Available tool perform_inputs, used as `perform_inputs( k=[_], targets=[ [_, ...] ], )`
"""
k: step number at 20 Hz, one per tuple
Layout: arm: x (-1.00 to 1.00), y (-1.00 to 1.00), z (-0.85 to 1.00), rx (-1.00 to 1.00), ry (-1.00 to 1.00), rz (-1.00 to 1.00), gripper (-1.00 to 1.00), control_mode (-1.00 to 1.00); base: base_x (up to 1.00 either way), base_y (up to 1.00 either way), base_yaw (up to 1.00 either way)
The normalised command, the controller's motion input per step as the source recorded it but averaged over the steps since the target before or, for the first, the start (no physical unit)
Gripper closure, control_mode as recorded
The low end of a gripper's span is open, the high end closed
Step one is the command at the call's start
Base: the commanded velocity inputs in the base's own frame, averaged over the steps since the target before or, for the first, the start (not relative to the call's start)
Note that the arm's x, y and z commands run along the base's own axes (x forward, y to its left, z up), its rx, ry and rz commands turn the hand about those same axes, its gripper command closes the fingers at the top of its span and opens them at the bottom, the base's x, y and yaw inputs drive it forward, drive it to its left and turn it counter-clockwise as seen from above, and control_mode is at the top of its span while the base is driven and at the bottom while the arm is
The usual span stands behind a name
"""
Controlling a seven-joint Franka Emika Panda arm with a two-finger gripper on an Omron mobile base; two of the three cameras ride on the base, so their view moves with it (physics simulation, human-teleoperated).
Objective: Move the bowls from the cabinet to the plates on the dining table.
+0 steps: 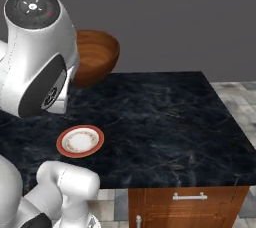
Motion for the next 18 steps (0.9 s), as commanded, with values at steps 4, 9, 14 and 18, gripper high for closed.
perform_inputs(
  k=[4, 9, 14, 18],
  targets=[
    [0.32, 0.03, -0.42, 0.06, 0.02, 0.16, 1.0, -1.0, 0.0, 0.0, 0.0],
    [0.18, 0.0, -0.51, -0.04, 0.1, 0.17, 1.0, -1.0, 0.0, 0.0, 0.0],
    [0.16, 0.0, -0.52, -0.04, 0.08, 0.19, 1.0, -1.0, 0.0, 0.0, 0.0],
    [0.2, 0.0, -0.46, 0.01, 0.02, 0.23, 1.0, -1.0, 0.0, 0.0, 0.0]
  ],
)
